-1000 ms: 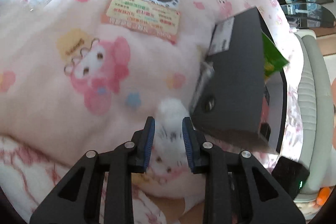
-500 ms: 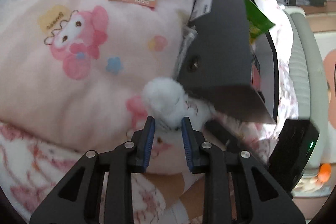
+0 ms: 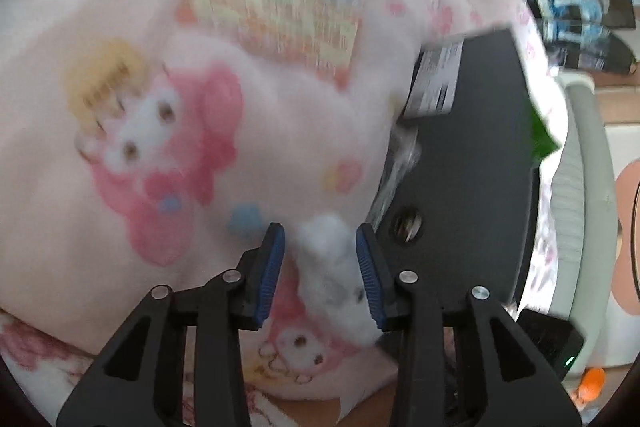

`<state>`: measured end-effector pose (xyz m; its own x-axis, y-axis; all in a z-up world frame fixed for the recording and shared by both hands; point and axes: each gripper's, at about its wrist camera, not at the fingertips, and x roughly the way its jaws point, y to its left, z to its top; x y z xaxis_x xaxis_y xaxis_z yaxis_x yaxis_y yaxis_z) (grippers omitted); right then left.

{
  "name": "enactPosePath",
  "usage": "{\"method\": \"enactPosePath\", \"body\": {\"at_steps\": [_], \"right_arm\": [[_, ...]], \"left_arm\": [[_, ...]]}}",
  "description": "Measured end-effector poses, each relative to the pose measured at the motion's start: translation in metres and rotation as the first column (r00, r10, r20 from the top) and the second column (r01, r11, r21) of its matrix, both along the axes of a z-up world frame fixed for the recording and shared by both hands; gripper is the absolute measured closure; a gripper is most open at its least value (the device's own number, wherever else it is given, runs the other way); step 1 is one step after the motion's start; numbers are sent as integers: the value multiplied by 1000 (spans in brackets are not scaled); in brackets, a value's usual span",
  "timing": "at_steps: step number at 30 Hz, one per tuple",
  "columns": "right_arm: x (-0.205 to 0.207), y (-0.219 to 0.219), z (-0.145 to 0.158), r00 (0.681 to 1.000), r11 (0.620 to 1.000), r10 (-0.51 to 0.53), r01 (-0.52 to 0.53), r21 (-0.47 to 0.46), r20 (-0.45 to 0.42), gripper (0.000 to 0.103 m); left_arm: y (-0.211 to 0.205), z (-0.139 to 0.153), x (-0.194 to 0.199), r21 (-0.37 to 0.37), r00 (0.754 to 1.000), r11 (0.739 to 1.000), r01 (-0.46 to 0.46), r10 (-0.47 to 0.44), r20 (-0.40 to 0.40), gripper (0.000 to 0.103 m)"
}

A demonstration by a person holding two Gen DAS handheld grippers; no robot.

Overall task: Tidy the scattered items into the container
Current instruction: 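Lift the plush keychain with the left gripper toward the black box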

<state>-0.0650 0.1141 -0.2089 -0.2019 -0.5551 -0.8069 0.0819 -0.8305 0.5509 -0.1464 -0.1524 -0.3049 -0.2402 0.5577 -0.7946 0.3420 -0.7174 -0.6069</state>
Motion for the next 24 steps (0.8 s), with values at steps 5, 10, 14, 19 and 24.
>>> {"method": "enactPosePath", "body": {"at_steps": [5,10,14,19,24], "right_arm": [[4,14,5,1000,1000,-16,16,9,-3,83],[7,25,23,998,999,-33,36,39,-58,83],[8,7,19,999,999,-3,6,51,-50,83],[4,3,-2,1000,1000,-2,2,31,9,78],[0,0,0,998,1000,-2,4,29,-59,66]], "left_arm": [[11,14,19,30,997,997,72,-72,-7,71],[14,33,39,23,996,996,82,-81,-44,71],[-5,20,30,17,1000,1000,2,-2,-18,71],[-21,-2,14,49,997,997,-66,64,34,57],[-15,-1,11,84,1000,996,-13,12,21,66]]}}
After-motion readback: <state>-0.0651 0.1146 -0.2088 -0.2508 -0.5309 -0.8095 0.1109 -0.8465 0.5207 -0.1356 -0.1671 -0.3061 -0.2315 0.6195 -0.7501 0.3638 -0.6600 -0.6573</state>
